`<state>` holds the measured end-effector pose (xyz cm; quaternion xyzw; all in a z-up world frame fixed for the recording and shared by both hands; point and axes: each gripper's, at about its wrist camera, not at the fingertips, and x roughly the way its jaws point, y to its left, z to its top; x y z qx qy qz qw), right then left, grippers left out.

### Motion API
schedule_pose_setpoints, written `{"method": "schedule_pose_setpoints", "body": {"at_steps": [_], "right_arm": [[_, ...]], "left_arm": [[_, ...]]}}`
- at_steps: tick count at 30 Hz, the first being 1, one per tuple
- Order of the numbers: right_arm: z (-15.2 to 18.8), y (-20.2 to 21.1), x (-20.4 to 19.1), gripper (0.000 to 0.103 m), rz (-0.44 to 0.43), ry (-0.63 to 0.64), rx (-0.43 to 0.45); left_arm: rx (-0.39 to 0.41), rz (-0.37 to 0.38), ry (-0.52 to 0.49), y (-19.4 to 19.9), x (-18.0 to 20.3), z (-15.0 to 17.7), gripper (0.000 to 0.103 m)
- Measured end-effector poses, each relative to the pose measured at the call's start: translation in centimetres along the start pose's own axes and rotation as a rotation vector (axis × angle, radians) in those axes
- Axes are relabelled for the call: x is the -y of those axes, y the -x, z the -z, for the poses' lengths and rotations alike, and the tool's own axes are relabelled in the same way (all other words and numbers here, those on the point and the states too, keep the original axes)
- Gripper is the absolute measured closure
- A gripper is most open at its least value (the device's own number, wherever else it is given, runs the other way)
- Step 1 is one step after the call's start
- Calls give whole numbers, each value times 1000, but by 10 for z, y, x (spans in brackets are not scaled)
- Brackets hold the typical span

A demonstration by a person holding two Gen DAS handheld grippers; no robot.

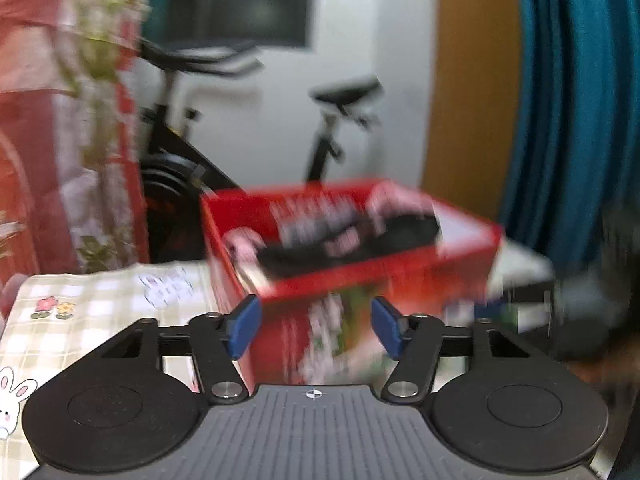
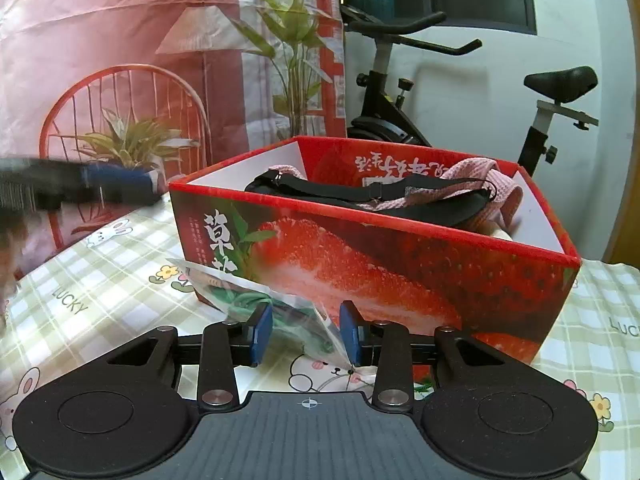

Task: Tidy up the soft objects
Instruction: 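Grasp the clear bag of green cables with the right gripper, then lift the cable bag with the right gripper over the red box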

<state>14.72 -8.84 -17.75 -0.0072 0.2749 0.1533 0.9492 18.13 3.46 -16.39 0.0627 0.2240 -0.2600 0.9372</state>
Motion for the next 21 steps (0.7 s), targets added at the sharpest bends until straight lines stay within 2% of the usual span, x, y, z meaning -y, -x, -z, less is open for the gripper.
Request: {"method": "schedule_pose_setpoints", "body": {"at_steps": [3, 10, 17, 21], "right_arm": [[0, 0, 0, 69, -1, 3, 4], [1, 0, 2, 69, -5, 4, 9], [1, -2, 2, 68, -10, 15, 17], [5, -6, 4, 61, -20, 33, 6]], "left_arm": [[-51, 19, -38, -15, 4, 14, 46], [-110, 52, -30, -45, 5, 33, 46], [-112, 59, -20, -57, 8, 37, 46], [-120, 70, 3, -61, 6, 38, 48]]}}
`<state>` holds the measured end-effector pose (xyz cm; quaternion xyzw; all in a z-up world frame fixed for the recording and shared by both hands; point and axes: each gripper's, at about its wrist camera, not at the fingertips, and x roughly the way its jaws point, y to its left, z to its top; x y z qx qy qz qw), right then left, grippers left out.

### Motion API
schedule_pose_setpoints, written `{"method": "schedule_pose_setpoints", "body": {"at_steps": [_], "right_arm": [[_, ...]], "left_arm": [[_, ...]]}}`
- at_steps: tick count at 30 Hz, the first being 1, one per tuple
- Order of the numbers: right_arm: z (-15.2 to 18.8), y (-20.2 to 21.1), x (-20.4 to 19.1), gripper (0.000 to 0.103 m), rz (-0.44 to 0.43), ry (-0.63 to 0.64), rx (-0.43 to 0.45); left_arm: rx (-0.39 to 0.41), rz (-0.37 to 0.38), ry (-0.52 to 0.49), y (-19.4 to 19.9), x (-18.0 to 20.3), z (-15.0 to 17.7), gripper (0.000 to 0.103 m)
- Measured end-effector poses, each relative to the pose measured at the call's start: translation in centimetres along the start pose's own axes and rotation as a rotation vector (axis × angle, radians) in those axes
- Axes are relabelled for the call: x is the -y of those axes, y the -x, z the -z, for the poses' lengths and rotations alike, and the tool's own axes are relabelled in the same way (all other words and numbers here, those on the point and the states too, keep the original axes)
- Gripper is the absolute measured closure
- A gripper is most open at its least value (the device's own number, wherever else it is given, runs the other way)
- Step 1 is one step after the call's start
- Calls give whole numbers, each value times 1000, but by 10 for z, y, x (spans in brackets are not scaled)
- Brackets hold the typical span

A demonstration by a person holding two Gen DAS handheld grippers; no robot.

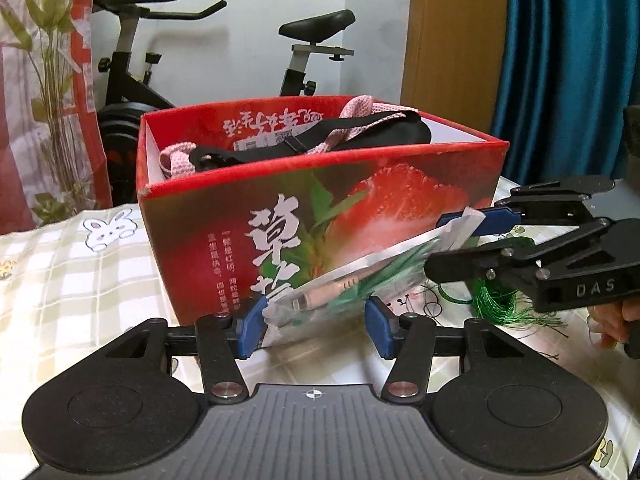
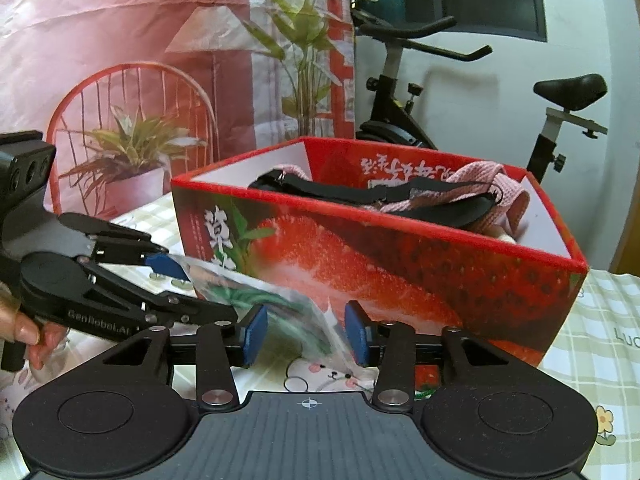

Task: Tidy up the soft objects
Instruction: 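Lift the cable bag with the right gripper over the red box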

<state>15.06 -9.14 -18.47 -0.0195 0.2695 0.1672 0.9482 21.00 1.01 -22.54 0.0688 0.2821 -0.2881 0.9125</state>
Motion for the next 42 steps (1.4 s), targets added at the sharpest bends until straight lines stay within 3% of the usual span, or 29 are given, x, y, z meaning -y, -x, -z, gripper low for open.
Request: {"method": "schedule_pose_setpoints", "body": {"at_steps": [5, 9, 19, 23, 28, 34, 38, 42], "right_arm": [[8, -9, 3, 62, 14, 34, -28], [9, -12, 4, 77, 38, 25, -20], [-17, 29, 3, 80, 29, 5, 109], [-39, 54, 5, 80, 21, 10, 182], [-65, 74, 8, 80, 25, 0, 239], [-100, 91, 16, 80, 20, -27, 286], [-122, 86, 32, 80, 21, -85, 277], [-131, 62, 50, 80, 33, -135, 218]], "left_arm": [[-1, 23, 37, -2, -4, 4, 53], [13, 34, 66, 0, -3, 2, 59], [128, 60, 139, 39, 5, -20, 59], [203, 54, 138, 60, 12, -37, 59], [236, 34, 134, 77, 20, -67, 59], [287, 6, 59, 100, 28, -118, 59], [275, 23, 61, 94, 20, -150, 59], [216, 51, 121, 64, 4, -158, 59]]}}
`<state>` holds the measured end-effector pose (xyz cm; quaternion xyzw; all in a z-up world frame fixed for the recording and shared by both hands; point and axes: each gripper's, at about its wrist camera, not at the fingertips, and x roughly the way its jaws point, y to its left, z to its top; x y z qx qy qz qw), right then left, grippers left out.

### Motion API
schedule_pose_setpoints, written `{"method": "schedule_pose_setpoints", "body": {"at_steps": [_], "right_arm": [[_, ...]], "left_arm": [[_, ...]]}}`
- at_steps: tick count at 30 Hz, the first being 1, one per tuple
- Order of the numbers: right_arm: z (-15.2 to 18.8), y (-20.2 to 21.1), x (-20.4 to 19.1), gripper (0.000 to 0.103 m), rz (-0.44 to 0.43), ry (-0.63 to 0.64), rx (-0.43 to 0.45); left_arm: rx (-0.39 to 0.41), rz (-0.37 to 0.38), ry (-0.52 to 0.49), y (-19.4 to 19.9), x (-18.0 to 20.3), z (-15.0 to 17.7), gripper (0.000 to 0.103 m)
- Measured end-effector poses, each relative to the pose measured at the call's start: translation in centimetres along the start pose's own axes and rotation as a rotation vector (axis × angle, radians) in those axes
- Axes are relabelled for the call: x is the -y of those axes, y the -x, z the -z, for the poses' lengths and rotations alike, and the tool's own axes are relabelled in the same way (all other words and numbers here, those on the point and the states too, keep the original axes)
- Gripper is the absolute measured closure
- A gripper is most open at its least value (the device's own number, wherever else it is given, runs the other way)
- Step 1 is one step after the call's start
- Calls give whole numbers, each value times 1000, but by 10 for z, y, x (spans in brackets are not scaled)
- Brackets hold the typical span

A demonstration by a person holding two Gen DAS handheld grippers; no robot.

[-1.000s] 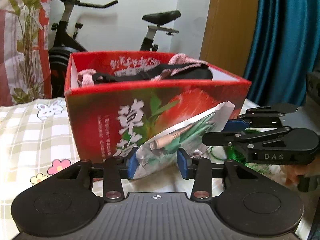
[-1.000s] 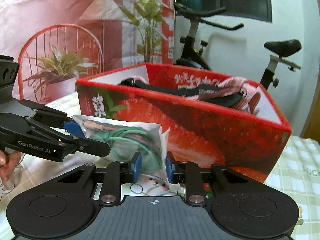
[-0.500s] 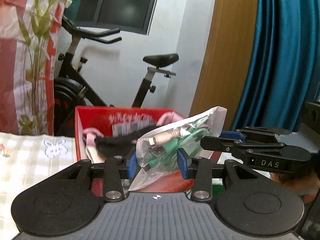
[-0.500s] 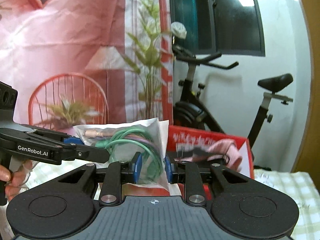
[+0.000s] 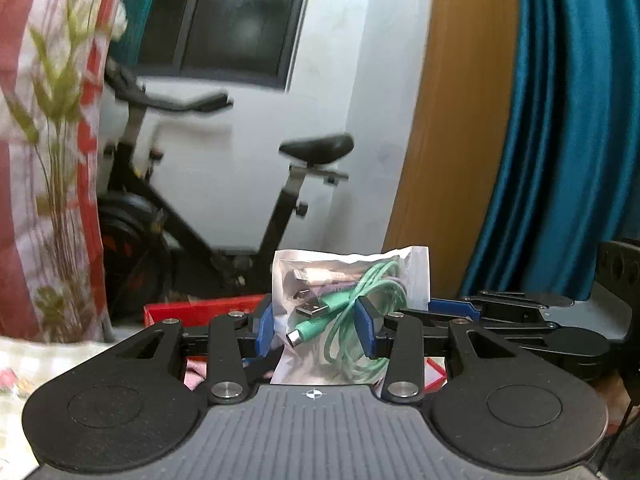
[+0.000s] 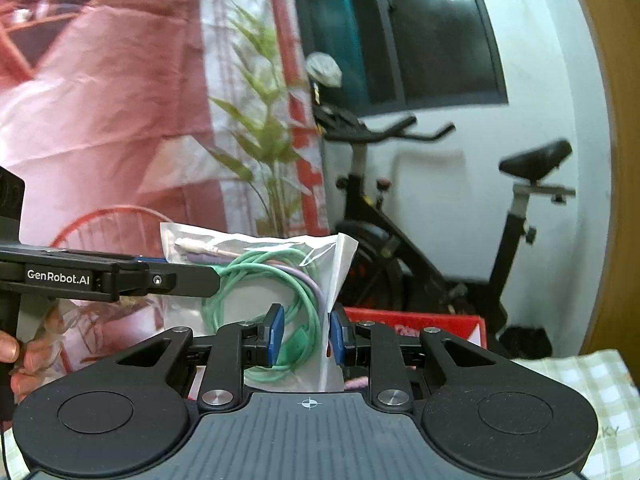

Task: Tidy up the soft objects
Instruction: 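Lift the cable bag with the right gripper over the red box, then lower the cable bag into the box and open the right gripper, then lower the right gripper onto the green tasseled pouch and grasp it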

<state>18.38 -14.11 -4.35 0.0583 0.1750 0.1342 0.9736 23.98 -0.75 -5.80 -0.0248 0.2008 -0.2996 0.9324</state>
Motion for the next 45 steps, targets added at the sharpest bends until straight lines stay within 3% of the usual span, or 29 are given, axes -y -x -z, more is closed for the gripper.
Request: {"method": "schedule_pose_setpoints", "body": {"at_steps": [8, 12, 14, 17, 21, 33, 45], "right_arm": [[34, -64, 29, 81, 52, -106, -186], [50, -81, 31, 81, 81, -107, -228], [56, -83, 31, 78, 108, -84, -235], [61, -78, 30, 72, 140, -45, -224], [62, -65, 32, 71, 159, -13, -201], [65, -16, 24, 69, 156, 56, -172], [84, 33, 17, 64, 127, 89, -173]], "left_arm": [[-155, -25, 112, -63, -31, 34, 58], [-189, -58, 99, -78, -37, 45, 56], [-195, -82, 65, -81, -36, 48, 48], [-186, -119, 16, -76, -35, 50, 29], [-169, -151, -11, -62, -30, 51, 17], [-146, -209, -22, -21, -5, 57, 8], [-163, -230, -18, 4, 12, 73, 7]]}}
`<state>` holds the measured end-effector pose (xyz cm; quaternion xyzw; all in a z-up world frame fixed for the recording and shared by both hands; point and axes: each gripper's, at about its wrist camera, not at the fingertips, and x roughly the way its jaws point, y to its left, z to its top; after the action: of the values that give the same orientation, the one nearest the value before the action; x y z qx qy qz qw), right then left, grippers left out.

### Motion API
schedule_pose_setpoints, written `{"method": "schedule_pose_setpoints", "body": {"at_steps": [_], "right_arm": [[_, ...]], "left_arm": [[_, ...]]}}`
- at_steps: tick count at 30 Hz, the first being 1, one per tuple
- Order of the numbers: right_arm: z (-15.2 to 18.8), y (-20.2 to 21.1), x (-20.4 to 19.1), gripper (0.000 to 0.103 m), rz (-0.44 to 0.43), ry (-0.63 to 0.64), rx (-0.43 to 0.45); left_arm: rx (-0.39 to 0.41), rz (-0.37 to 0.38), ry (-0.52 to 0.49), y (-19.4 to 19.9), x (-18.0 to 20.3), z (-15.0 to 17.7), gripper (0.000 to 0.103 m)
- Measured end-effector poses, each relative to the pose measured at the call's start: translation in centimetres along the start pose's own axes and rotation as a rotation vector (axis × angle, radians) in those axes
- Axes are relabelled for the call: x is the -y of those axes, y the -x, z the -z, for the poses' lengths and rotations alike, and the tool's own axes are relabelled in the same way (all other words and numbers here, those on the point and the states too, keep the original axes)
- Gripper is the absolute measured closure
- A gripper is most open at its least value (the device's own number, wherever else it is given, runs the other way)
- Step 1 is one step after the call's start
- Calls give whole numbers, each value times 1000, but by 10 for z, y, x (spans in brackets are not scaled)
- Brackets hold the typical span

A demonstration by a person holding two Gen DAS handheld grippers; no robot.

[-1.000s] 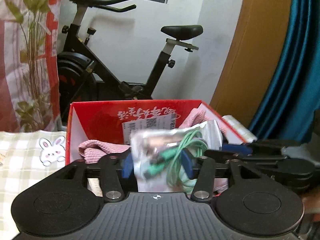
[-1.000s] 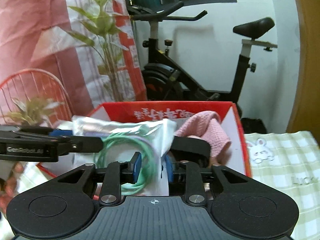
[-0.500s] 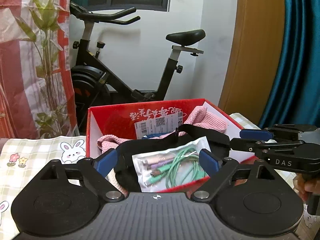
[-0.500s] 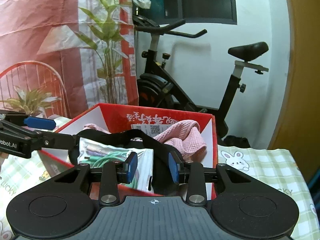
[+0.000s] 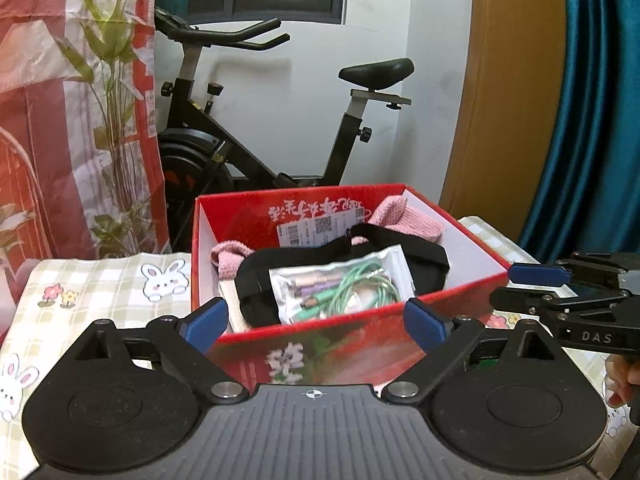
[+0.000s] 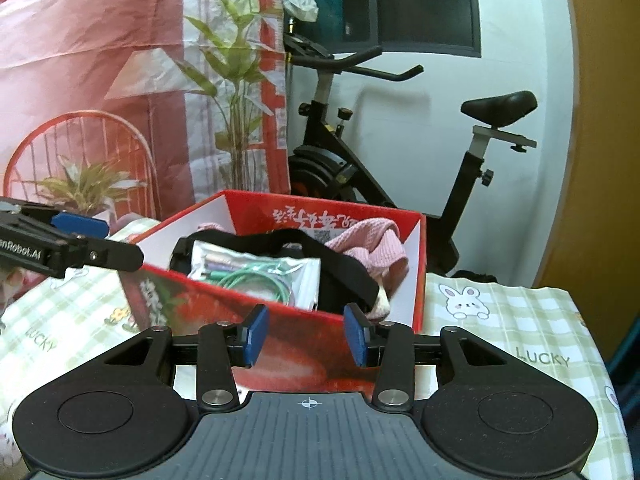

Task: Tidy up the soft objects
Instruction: 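Lower the right gripper onto the green tasseled pouch and grasp it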

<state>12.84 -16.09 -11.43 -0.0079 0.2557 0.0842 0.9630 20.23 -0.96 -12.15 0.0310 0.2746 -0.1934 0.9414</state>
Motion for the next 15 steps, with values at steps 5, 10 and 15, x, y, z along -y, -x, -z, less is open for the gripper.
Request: {"method": "schedule_pose_setpoints", "body": {"at_steps": [5, 10, 15], "right_arm": [[20, 9, -1, 63, -15, 24, -27], [48, 0, -2, 53, -15, 58, -104], [77, -19, 7, 48, 19, 57, -192]], "left_arm": [[-33, 9, 27, -1, 1, 20, 7], [-80, 22, 62, -12, -1, 40, 7], [-126, 34, 93, -27, -3, 57, 7]]}}
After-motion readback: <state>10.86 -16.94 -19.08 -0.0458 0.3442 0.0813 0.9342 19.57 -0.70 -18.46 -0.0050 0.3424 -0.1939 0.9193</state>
